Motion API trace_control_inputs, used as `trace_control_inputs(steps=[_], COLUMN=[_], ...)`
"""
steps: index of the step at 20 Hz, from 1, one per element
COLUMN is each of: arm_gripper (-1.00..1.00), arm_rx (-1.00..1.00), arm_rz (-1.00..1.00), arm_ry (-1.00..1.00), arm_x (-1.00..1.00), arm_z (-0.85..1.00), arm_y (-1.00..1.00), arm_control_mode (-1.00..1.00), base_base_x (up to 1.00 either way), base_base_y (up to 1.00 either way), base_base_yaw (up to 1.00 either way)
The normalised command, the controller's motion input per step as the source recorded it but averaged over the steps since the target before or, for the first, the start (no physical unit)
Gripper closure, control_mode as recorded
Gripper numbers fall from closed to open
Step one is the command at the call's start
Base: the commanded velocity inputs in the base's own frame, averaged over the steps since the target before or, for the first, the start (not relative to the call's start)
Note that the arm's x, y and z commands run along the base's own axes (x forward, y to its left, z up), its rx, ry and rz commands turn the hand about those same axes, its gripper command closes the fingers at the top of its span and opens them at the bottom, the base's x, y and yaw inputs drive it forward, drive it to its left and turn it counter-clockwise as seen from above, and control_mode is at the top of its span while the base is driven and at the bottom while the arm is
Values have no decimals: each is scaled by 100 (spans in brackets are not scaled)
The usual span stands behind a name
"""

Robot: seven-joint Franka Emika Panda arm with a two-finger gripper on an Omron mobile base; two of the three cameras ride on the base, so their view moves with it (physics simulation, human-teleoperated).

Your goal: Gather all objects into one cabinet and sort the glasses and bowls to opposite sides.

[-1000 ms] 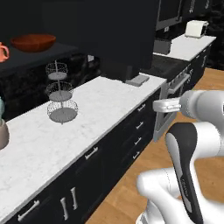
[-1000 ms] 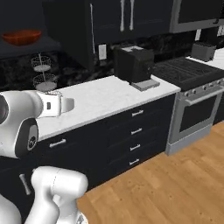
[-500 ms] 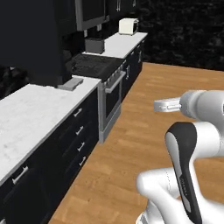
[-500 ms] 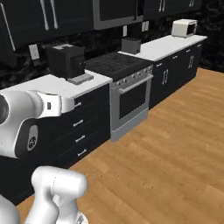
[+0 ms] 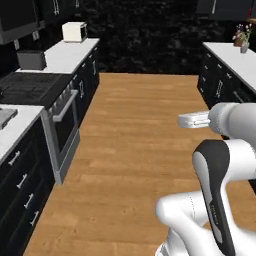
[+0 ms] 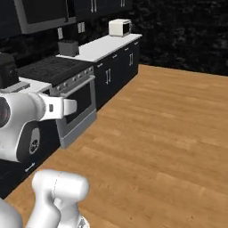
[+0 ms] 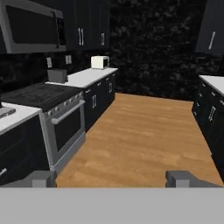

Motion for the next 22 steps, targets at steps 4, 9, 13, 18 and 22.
trace_control_inputs(steps=[4,9,13,18,22], arm_gripper=[-100,-100,-100,-100,-100], arm_rx=[0,0,0,0,0], arm_rz=[0,0,0,0,0], arm_ry=[0,0,0,0,0], arm_x=[0,0,0,0,0], arm_z=[0,0,0,0,0], arm_y=[0,0,0,0,0], arm_control_mode=[100,100,100,100,100], base_base_x=[100,100,100,100,100], base_base_y=[2,35,25,14,25], base_base_yaw=[-40,-37,-30,-19,-17])
